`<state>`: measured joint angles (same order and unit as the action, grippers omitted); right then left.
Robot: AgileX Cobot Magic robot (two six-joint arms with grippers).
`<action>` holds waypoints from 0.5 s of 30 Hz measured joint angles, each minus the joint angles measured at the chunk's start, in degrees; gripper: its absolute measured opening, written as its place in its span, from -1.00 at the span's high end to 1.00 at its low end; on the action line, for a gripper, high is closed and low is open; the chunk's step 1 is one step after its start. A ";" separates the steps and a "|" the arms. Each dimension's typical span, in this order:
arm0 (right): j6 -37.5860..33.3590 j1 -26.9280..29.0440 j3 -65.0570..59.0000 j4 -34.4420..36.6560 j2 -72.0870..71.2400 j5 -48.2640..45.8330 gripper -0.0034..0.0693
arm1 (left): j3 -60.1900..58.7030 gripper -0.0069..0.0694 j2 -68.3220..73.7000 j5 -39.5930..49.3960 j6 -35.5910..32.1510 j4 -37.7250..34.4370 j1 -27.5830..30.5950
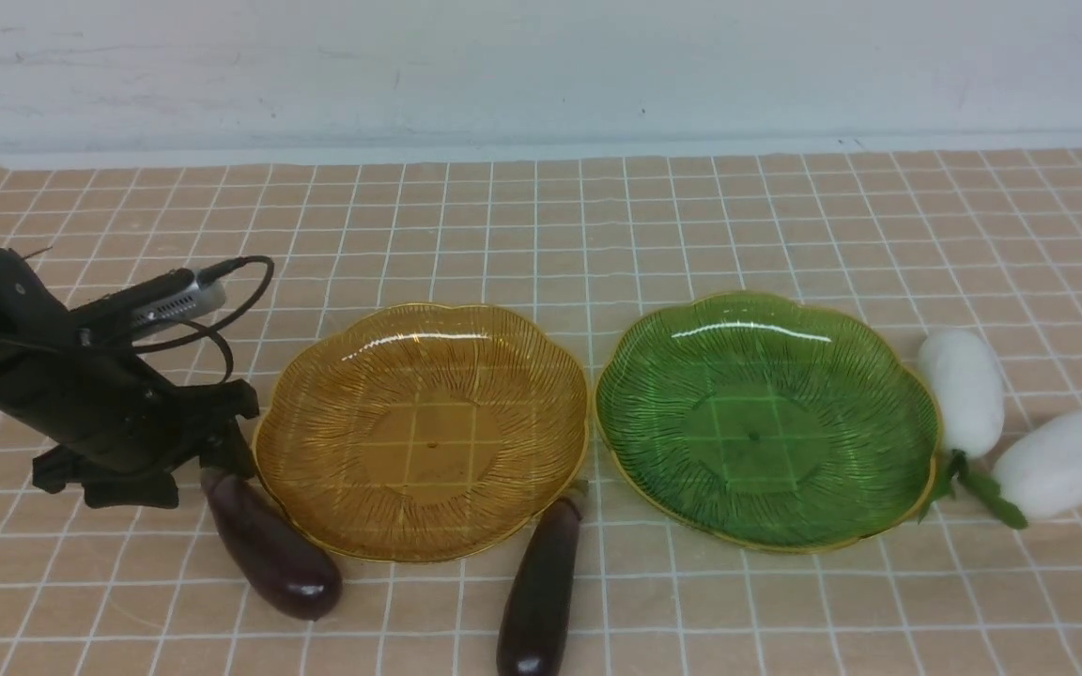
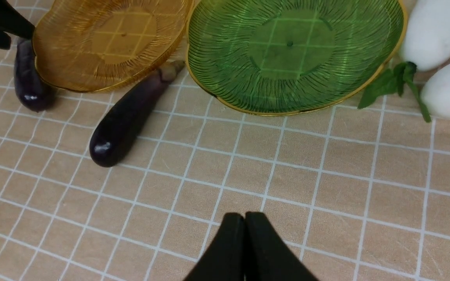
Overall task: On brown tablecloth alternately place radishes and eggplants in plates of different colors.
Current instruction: 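Pick up the eggplant and place it in the yellow plate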
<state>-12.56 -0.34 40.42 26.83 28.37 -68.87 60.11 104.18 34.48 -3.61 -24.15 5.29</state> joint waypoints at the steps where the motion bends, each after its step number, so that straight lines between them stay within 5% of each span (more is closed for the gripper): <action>1: -0.02 0.00 0.00 0.00 0.00 0.00 0.95 | 0.00 -0.44 0.46 -0.16 0.00 -0.04 0.00; 5: -0.02 0.00 0.00 0.00 0.00 0.00 0.95 | 0.31 -0.27 1.94 -0.33 -0.17 0.35 0.00; 10: -0.02 0.00 0.00 -0.06 0.00 0.02 0.95 | 1.60 0.38 2.25 2.24 -0.49 5.58 0.44; 15: -0.02 0.00 0.00 -0.06 0.00 0.07 0.95 | 8.67 0.46 0.27 8.81 -0.49 7.29 1.00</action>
<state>-12.59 -0.34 40.42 26.78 28.37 -68.80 68.77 104.45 43.29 -4.10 -16.86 6.28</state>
